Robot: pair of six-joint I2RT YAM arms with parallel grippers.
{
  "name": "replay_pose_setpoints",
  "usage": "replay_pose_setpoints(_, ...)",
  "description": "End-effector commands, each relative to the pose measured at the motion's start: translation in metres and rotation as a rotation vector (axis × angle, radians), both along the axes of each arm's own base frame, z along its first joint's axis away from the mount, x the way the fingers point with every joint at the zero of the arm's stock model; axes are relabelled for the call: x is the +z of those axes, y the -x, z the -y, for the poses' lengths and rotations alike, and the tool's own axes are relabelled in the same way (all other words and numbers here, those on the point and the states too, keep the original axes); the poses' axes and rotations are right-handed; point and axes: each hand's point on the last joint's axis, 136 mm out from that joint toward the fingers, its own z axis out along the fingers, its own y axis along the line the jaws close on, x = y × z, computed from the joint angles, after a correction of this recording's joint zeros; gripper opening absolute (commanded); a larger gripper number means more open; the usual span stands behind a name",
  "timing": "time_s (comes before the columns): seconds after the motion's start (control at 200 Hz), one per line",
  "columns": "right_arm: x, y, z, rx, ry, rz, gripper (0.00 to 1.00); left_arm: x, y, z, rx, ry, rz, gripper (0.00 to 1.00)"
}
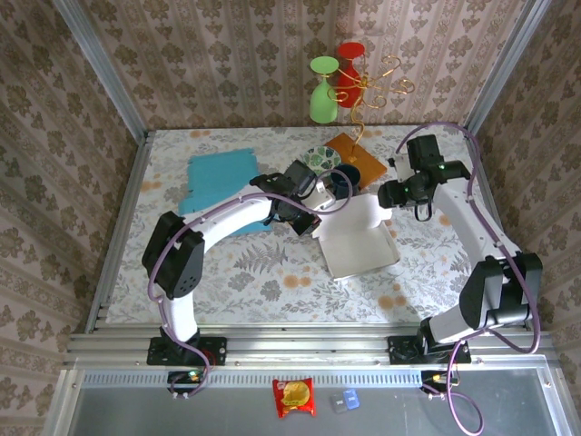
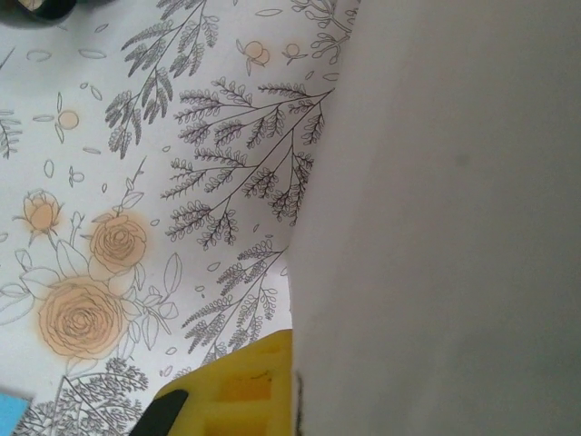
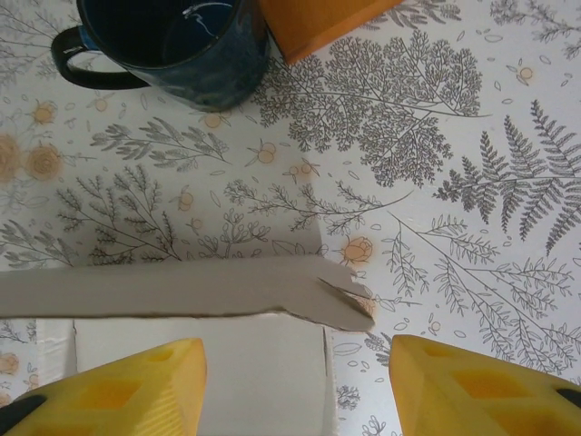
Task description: Fold the paper box
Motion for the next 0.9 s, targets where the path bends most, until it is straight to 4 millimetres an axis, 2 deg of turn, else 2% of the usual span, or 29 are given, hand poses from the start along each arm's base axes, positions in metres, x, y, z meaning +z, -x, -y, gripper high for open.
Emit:
replay_pose_setpoints(0.0, 0.01, 0.007, -0.003, 0.028, -0.02, 0.039, 0.57, 0.007, 0.004, 0.003, -0.062, 0.005, 0.008, 0.0)
replay_pose_setpoints(0.11, 0.013, 0.009, -0.011, 0.059, -0.055, 0.064, 0.57, 0.01, 0.006, -0.005, -0.099, -0.004, 0.028, 0.0)
replay_pose_setpoints(0.145, 0.025, 0.012, -0.014, 0.075, -0.074, 0.105, 0.57, 0.011, 0.007, -0.011, -0.109, -0.021, 0.037, 0.0)
replay_pose_setpoints(0.35, 0.042, 0.027, -0.039, 0.202, -0.124, 0.198, 0.6, 0.021, 0.002, -0.06, -0.11, -0.044, 0.061, 0.0)
replay_pose_setpoints(0.58, 0.016, 0.038, -0.06, 0.309, -0.076, 0.13, 0.65, 0.02, -0.002, -0.102, -0.116, -0.08, 0.112, 0.0)
replay_pose_setpoints(0.75, 0.003, 0.028, -0.071, 0.331, -0.074, 0.091, 0.65, 0.013, -0.009, -0.112, -0.1, -0.105, 0.133, 0.0)
replay_pose_setpoints(0.805, 0.009, 0.025, -0.076, 0.343, -0.082, 0.102, 0.65, 0.011, -0.01, -0.112, -0.095, -0.105, 0.134, 0.0)
replay_pose_setpoints(0.82, 0.001, 0.023, -0.078, 0.347, -0.079, 0.079, 0.65, 0.01, -0.011, -0.113, -0.092, -0.107, 0.133, 0.0)
replay_pose_setpoints(0.895, -0.003, 0.019, -0.085, 0.374, -0.08, 0.058, 0.64, 0.01, -0.013, -0.113, -0.08, -0.105, 0.136, 0.0)
